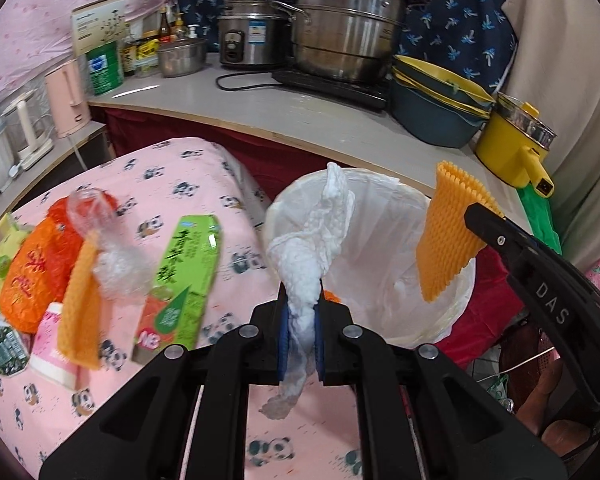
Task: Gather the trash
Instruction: 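Carry the tissue and foam mesh sleeve over the trash bin with both tools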
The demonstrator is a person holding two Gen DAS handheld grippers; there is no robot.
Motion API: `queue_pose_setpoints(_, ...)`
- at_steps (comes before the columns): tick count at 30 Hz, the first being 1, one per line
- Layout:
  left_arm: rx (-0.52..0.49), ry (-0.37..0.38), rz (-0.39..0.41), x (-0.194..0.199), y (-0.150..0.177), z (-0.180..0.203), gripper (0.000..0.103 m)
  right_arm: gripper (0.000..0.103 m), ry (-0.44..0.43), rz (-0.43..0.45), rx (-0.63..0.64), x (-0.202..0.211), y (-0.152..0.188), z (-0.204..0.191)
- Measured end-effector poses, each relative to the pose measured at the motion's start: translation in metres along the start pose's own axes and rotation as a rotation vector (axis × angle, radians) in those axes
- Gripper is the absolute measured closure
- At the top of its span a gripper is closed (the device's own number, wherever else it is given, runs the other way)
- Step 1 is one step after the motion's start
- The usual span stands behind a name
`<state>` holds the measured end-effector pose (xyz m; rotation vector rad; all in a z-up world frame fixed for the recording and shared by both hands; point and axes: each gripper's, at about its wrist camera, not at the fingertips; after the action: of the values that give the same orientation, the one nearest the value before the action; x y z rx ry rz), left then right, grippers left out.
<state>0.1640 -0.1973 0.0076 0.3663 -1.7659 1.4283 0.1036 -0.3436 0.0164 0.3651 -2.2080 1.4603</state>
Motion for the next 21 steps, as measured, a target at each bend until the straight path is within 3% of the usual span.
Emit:
queue_pose_setpoints(13, -0.061, 0.087, -0.027, -0.05, -0.024, 0.041, 0.091, 0.094, 0.03, -0.001, -0.042, -0.013, -0.007, 0.038)
queue_pose_setpoints(15, -0.062, 0.087, -0.038, -0.056, -0.025, 0.043, 0.086, 0.094, 0.027, -0.002, -0.045, -0.015, -0.008, 0.039)
queue_pose_setpoints(17, -0.053, 0.096, -0.046, -0.061, -0.026, 0.041, 0.07, 0.094, 0.024, -0.001, -0.044, -0.018, -0.01, 0.038)
queue_pose_setpoints(21, -0.046, 0.078, -0.03, -0.063, -0.027, 0.037, 0.058, 0.094, 0.013, 0.003, -0.039, -0.023, -0.014, 0.036)
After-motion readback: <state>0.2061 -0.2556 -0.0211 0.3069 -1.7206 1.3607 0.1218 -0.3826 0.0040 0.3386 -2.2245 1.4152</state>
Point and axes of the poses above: each gripper's, at about its wrist camera, not at the fingertips, and x roughly against the way its jaws point, z to its right, y to its underside, and after that the axes turned 10 degrees about -y, right-handed
